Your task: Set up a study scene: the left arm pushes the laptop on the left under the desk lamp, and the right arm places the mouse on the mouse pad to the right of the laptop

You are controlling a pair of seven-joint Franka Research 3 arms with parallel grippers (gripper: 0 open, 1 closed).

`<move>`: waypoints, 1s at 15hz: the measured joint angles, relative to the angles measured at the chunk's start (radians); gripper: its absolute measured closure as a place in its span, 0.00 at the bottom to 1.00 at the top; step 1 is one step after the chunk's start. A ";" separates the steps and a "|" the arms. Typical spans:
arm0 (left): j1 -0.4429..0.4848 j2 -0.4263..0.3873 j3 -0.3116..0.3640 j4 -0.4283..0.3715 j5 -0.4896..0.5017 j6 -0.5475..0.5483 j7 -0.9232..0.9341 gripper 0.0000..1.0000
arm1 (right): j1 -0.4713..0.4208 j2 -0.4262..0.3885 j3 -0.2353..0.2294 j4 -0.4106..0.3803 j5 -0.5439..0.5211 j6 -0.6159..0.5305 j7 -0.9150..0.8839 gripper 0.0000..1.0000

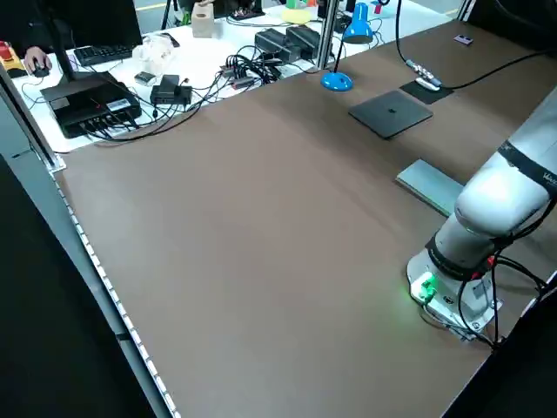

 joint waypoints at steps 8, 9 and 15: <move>0.011 -0.039 0.008 0.019 0.000 0.003 0.007 0.00 | 0.000 0.000 0.003 0.000 0.000 0.000 -0.001 0.00; 0.011 -0.042 0.008 0.019 0.000 0.003 0.007 0.00 | 0.000 0.000 0.003 0.000 0.000 -0.001 -0.001 0.00; 0.009 -0.043 0.002 0.019 0.000 0.003 0.007 0.00 | 0.000 0.000 0.003 0.000 0.000 -0.001 -0.001 0.00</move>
